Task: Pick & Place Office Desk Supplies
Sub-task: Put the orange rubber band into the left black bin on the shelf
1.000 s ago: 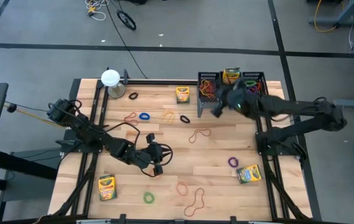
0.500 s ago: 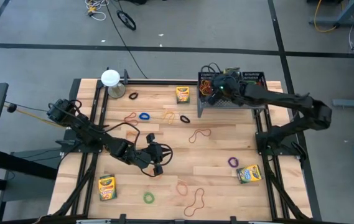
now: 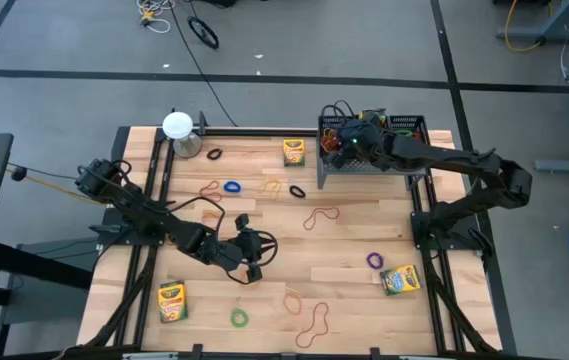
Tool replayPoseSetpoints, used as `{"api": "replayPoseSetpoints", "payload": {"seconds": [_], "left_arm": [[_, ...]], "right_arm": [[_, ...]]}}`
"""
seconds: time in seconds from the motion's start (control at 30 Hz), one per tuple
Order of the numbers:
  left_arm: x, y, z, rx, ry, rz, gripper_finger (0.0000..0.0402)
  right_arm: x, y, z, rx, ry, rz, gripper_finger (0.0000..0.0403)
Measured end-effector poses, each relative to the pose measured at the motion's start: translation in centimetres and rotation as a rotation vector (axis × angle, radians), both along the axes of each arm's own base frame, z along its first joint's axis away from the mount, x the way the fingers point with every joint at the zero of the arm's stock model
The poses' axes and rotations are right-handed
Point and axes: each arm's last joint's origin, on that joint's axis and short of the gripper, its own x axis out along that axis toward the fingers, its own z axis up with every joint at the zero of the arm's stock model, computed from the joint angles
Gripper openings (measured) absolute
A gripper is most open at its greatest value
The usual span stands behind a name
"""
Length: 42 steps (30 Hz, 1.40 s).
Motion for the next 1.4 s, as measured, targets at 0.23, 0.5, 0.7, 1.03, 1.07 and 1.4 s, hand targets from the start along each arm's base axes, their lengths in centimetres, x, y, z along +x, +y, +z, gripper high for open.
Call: {"api": "replayPoseSetpoints", "payload": {"seconds": [0.23,0.5,0.7,1.03,1.07,1.4], "left_arm": [[0.0,0.0,0.0,-0.002,-0.004,0.000,0.0058],[0.0,0.0,0.1,-0.005,-0.011,0.000,0.0058],[0.1,0.0,0.1,-0.007,-0.015,0.000,0.0058],[0.2,-0.1,0.3,-0.015,-0.032,0.000,0.0058],[0.2,-0.1,0.3,-0.016,-0.034,0.000,0.0058],[0.2,-0.1,0.3,-0.016,-0.034,0.000,0.0058]], "right_arm": [[-1.2,1.8,2.0,-0.019,-0.050,0.044,0.0191],[-3.7,5.1,2.9,0.082,-0.019,0.074,0.0127],[-3.5,9.5,1.7,0.114,-0.015,0.240,0.0026],[-4.0,16.6,-2.5,0.190,-0.011,0.465,0.0009],[-4.2,17.3,-2.5,0.201,-0.009,0.484,0.0006],[-5.7,22.4,-3.9,0.241,-0.075,0.674,0.0004]]}}
